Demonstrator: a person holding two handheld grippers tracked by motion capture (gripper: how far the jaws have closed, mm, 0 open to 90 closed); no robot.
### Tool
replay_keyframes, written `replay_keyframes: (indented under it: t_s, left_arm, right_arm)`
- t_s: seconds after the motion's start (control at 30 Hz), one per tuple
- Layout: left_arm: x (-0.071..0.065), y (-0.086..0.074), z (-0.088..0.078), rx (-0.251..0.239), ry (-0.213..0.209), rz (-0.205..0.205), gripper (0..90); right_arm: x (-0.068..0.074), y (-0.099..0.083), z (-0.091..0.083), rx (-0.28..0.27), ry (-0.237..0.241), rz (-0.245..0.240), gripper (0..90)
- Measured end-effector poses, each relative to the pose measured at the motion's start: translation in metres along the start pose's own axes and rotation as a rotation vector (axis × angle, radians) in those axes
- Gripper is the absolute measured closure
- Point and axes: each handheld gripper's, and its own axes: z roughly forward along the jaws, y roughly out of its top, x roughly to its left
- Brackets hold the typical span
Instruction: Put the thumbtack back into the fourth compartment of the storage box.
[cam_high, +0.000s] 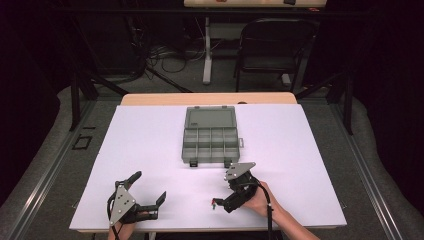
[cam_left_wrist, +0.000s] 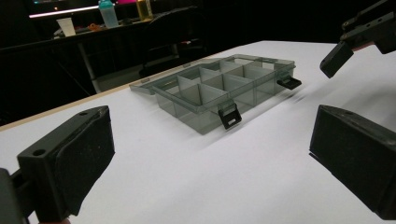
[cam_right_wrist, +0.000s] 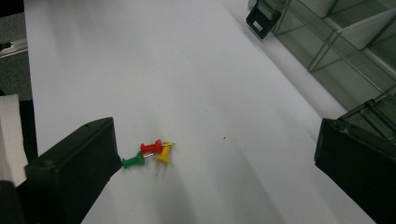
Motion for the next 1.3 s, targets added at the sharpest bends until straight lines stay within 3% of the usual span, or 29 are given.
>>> replay_keyframes:
  t_s: [0.17, 0.33, 0.37, 0.4, 0.57, 0.83, 1.1, 1.3]
  left_arm:
    - [0.000, 0.000, 0.000, 0.001, 0.000, -0.001, 0.0]
    - [0.000, 0.000, 0.000, 0.001, -0.001, 0.002, 0.0]
    - [0.000, 0.000, 0.000, 0.001, -0.001, 0.002, 0.0]
    - [0.000, 0.000, 0.000, 0.001, 0.000, 0.000, 0.0]
    - [0.000, 0.000, 0.000, 0.000, 0.000, -0.001, 0.0]
    - [0.000, 0.000, -0.001, 0.000, 0.000, -0.001, 0.0]
    - [0.001, 0.000, -0.001, 0.000, 0.000, 0.002, 0.0]
    - [0.001, 0.000, -0.001, -0.002, 0.000, 0.002, 0.0]
  right_arm:
    - [0.002, 0.000, 0.005, 0.021, -0.004, -0.003, 5.1]
    - [0.005, -0.001, 0.009, 0.044, 0.000, 0.006, 22.5]
    - [0.005, -0.001, 0.009, 0.044, 0.000, 0.006, 22.5]
    - [0.006, -0.002, 0.010, 0.056, 0.000, 0.007, 30.0]
    - [0.008, -0.003, 0.013, 0.076, 0.033, 0.015, 48.2]
    - [0.014, -0.004, 0.015, 0.094, 0.079, 0.005, 67.6]
    - [0.013, -0.006, 0.017, 0.114, 0.073, 0.002, 81.5]
    - [0.011, -0.007, 0.017, 0.112, 0.075, 0.005, 82.4]
